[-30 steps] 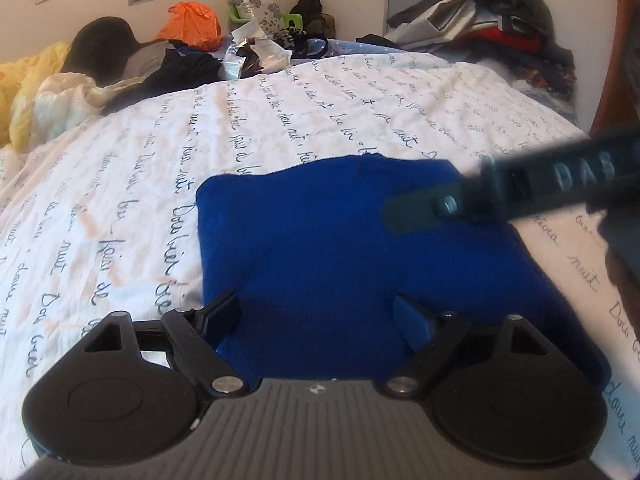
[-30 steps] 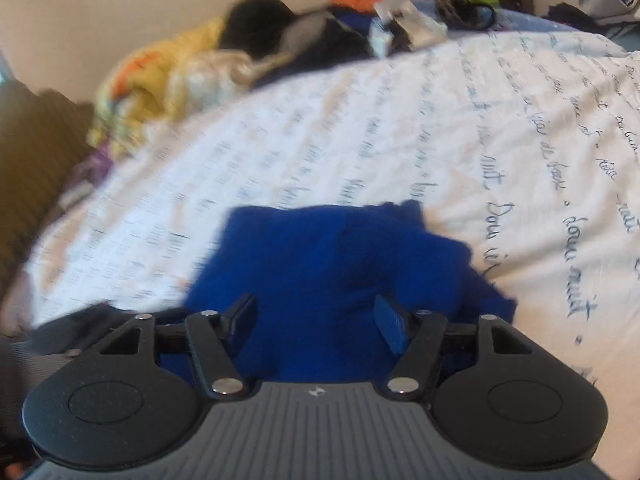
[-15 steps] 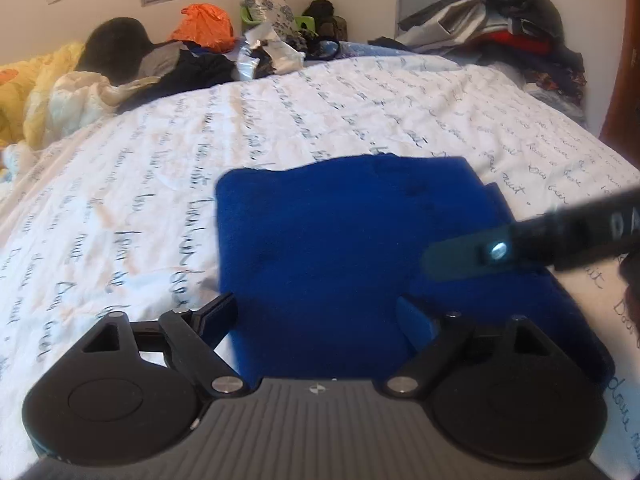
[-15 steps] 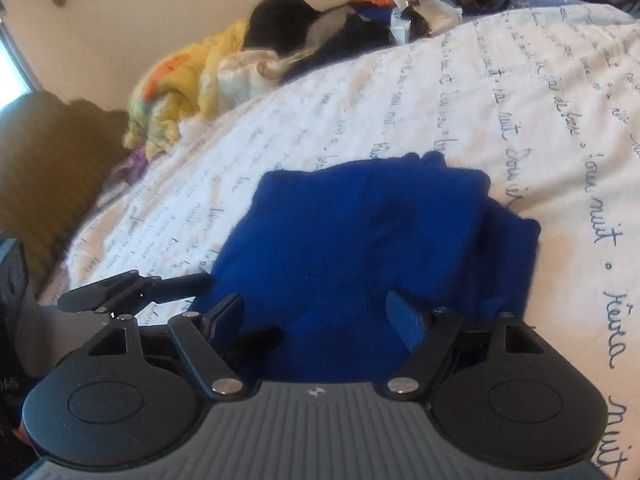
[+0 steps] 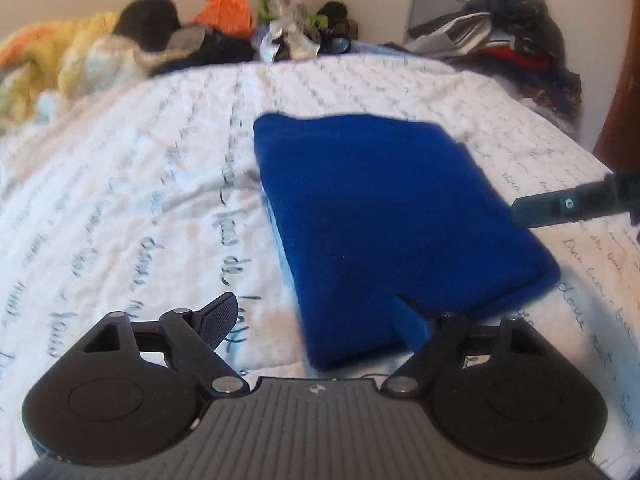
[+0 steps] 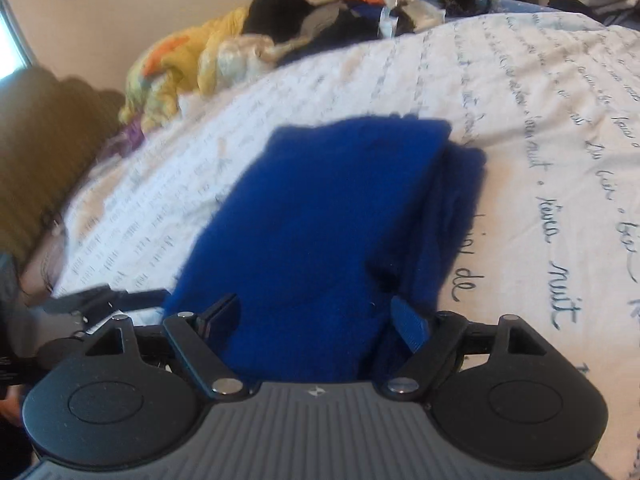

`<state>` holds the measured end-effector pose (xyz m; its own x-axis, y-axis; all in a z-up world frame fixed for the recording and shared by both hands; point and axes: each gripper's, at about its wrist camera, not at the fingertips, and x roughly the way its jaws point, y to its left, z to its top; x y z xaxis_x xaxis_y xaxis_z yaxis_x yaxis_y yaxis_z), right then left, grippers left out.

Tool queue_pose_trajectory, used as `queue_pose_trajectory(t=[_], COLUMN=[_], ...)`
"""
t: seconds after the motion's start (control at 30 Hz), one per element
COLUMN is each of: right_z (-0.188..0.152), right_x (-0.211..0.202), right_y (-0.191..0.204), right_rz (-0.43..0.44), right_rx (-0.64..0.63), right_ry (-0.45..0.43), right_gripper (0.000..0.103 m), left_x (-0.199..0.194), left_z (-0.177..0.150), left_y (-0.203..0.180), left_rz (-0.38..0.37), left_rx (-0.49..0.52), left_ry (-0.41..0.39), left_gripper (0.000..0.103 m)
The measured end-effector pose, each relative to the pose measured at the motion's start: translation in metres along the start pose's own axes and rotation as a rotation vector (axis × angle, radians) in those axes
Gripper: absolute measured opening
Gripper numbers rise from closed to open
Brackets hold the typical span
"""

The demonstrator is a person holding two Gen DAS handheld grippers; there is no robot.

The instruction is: Fold small clothes

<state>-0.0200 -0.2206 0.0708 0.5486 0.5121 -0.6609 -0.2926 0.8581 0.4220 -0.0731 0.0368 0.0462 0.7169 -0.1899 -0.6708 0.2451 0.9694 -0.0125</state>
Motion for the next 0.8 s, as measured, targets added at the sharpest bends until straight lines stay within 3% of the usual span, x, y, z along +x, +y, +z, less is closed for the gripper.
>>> queue_pose_trajectory(t=[0.1,0.2,0.37,0.43,0.47,0.5,0.57,0.67,0.77,0.8], right_z=[-0.005,-0.007,-0.008,-0.008,-0.009,-0.012,-0.012,-0.011,-0.024,-0.027], right_x=[-0.005,0.003,0.018,0.023,0.025,0.026,0.024,0.007,0.013,0.011], right_y=[-0.018,-0.026,-0.012,-0.010,-0.011,-0.012,-0.015,-0.009,-0.012,-0.017], right_rz=[0.013,0.063,0.030,0.029,0.007,-0.008,-0.004,0.041,-0.003,0.026], right_rx=[0.100,0.147,0.059,0.038,0.025,0.008,0.007,-0.006,-0.024,-0.010], right_ry=[0.026,0.061,0.112,0.137,0.149,0.146,0.147,0.137,0.182,0.155], right_gripper=[0.082,0.083,0.080,0.052,0.033,0.022,0.014,0.010,0.009,0.009], left_x=[-0.014,-0.007,0.010,0.012,0.012,0.012,0.009,-0.006,0.001,-0.002], left_z=[-0.005,-0.010,-0.015,-0.013,-0.012,-0.012,-0.010,-0.010,-0.020,-0.021], left_y=[-0.022,-0.046,-0.049,-0.041,-0.036,-0.034,-0.027,-0.018,-0.012,-0.012], left_rz=[0.009,0.028,0.026,0.016,0.014,0.021,0.034,0.042,0.062,0.061], left_rx=[0.136,0.258,0.304,0.274,0.261,0.256,0.240,0.243,0.249,0.249], left_ry=[-0.069,-0.070,-0.031,-0.022,-0.020,-0.021,-0.027,-0.037,0.020,0.009], left_gripper=[0.083,0.080,0.073,0.062,0.046,0.038,0.022,0.020,0.021,0.022])
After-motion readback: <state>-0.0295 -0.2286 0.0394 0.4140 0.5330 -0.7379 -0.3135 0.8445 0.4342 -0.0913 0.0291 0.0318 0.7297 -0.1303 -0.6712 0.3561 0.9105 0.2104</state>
